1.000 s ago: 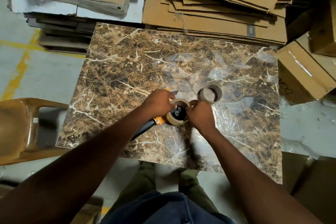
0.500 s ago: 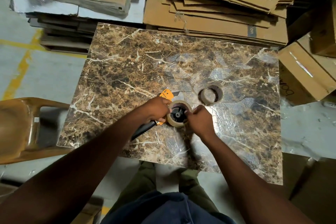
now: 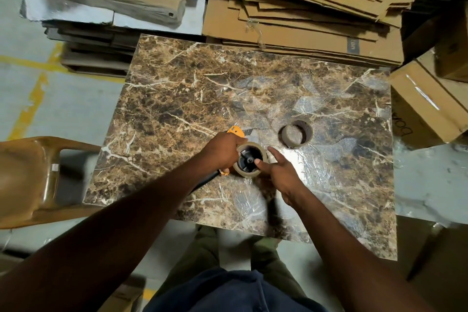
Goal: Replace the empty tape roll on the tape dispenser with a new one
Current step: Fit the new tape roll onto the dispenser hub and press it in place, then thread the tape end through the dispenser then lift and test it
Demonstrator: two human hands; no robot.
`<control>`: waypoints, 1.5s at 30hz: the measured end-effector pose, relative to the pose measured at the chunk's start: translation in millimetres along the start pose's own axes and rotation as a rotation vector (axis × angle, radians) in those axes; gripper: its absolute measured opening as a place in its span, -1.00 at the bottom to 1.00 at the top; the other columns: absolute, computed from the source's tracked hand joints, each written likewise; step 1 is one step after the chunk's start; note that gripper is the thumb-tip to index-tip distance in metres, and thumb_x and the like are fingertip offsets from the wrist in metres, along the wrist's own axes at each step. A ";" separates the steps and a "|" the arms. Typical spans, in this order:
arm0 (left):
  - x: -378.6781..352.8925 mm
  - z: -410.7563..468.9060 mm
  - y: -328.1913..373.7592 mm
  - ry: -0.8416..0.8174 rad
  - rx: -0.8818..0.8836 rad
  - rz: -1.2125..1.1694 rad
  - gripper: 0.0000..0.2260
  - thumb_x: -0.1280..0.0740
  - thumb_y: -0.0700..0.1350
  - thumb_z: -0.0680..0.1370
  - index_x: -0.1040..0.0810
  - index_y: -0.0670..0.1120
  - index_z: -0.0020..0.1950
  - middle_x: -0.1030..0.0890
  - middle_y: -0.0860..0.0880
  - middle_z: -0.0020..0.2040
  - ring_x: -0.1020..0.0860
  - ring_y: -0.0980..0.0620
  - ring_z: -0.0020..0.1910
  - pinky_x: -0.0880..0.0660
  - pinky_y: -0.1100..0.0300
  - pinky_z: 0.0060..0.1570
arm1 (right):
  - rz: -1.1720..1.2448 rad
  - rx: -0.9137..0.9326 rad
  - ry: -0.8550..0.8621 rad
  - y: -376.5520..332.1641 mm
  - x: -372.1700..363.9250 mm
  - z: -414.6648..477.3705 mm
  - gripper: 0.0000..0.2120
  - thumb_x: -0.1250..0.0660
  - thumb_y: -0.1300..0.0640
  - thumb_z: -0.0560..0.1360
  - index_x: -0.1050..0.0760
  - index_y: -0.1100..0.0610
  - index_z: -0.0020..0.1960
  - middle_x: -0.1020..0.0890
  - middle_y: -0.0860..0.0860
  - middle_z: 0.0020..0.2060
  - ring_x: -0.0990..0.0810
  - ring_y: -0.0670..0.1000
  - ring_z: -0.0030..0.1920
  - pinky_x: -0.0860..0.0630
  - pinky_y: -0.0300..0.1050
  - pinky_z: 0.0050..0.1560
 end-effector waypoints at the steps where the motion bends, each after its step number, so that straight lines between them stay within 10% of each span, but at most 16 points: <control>1: -0.7 2.0 0.9 0.008 -0.002 -0.006 -0.54 -0.32 -0.26 0.65 -0.50 0.07 0.53 -0.63 -0.15 0.37 -0.72 -0.09 -0.34 -0.69 0.06 -0.29 | -0.044 0.011 0.015 -0.7 2.5 0.7 -0.33 -0.59 0.07 0.44 -0.45 -0.07 0.50 -0.70 0.04 0.24 -0.73 0.06 0.14 -0.69 0.03 0.13; 6: -13.5 8.6 -0.1 0.024 -0.104 0.041 -0.64 -0.31 -0.08 0.69 -0.55 0.08 0.49 -0.62 -0.16 0.38 -0.72 -0.13 -0.06 -0.67 0.03 -0.06 | -0.074 0.027 -0.036 1.9 7.9 -7.2 -0.82 -0.46 0.15 0.59 -0.72 -0.03 0.15 -0.78 0.08 -0.08 -0.65 0.12 -0.13 -0.59 0.10 -0.05; 11: -38.6 33.6 -33.9 0.025 -0.145 0.130 -0.53 -0.19 0.04 0.58 -0.53 0.12 0.49 -0.59 -0.14 0.42 -0.58 -0.22 0.32 -0.55 -0.12 0.28 | -0.491 0.279 0.081 1.1 2.2 -4.5 -0.74 -0.54 -0.09 0.47 -0.73 -0.06 0.12 -0.78 -0.09 -0.20 -0.74 -0.08 -0.17 -0.61 -0.14 -0.12; 15: -23.5 7.6 -5.7 0.108 -0.234 0.245 -0.58 -0.29 -0.14 0.66 -0.47 -0.01 0.55 -0.66 -0.21 0.27 -0.64 -0.23 0.18 -0.60 -0.09 0.14 | -0.777 0.340 0.225 -0.4 9.0 -3.3 -0.60 -0.45 -0.29 0.45 -0.59 0.01 -0.35 -0.49 0.01 -0.51 -0.45 -0.02 -0.48 -0.34 -0.11 -0.38; 18: -18.2 -9.7 -14.4 0.352 -0.305 0.148 -0.79 -0.28 -0.15 0.65 -0.65 -0.14 0.20 -0.66 -0.17 0.05 -0.64 -0.20 0.00 -0.58 -0.04 -0.04 | -0.844 0.235 0.285 2.4 2.7 -11.0 -0.33 -0.32 -0.28 0.60 -0.32 0.15 -0.49 -0.42 0.06 -0.56 -0.47 0.11 -0.46 -0.39 -0.03 -0.33; 22: -19.9 -37.9 -38.3 0.605 -0.296 0.166 -0.87 -0.35 -0.12 0.55 -0.64 -0.13 0.01 -0.58 -0.10 -0.07 -0.55 -0.12 -0.08 -0.51 0.02 -0.12 | -0.927 0.208 0.340 6.8 -2.4 -15.6 -0.45 -0.30 -0.28 0.60 -0.48 0.12 -0.36 -0.59 0.09 -0.40 -0.65 0.20 -0.27 -0.48 -0.04 -0.26; 26: -37.4 -48.5 -53.4 0.464 -0.311 0.308 -0.71 -0.46 0.07 0.44 -0.69 -0.06 0.07 -0.59 -0.12 0.26 -0.52 -0.16 0.30 -0.47 -0.14 0.25 | -0.961 0.295 0.297 -13.9 -13.1 -6.7 -0.52 -0.49 -0.06 0.49 -0.53 0.12 0.32 -0.63 0.14 0.13 -0.63 0.19 0.10 -0.56 0.03 0.08; 34: -42.6 -37.0 -51.1 0.461 -0.195 0.348 -0.39 -0.41 0.16 0.50 -0.45 0.04 0.53 -0.61 -0.03 0.21 -0.50 -0.10 0.27 -0.39 -0.10 0.25 | -1.049 0.319 0.208 -23.1 -22.7 -0.3 -0.63 -0.38 0.19 0.52 -0.59 0.11 0.33 -0.61 0.18 0.10 -0.65 0.24 0.03 -0.48 -0.07 -0.04; 41: -45.6 -24.0 -41.7 0.403 -0.128 0.311 -0.64 -0.38 0.02 0.54 -0.62 0.14 0.34 -0.62 0.00 0.15 -0.47 -0.08 0.24 -0.34 -0.05 0.19 | -1.206 0.355 0.092 -38.9 -23.6 4.7 -0.60 -0.35 0.20 0.55 -0.55 0.09 0.38 -0.55 0.17 0.11 -0.63 0.26 0.07 -0.43 -0.11 -0.05; 45: -45.0 -22.4 -39.8 0.422 -0.130 0.320 -0.76 -0.36 -0.05 0.54 -0.71 0.05 0.16 -0.65 -0.01 0.13 -0.49 -0.08 0.20 -0.35 -0.04 0.18 | -1.523 0.566 0.042 -54.4 -35.6 -2.9 -0.24 -0.43 0.14 0.47 -0.24 0.00 0.62 -0.33 0.16 0.55 -0.48 0.27 0.36 -0.51 0.13 0.23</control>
Point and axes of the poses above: each hand's wrist, its own z-axis towards the middle knuckle, its own x-axis out of the back of the hand, y = z × x, the point moved 2 cm from there along z, towards the middle knuckle
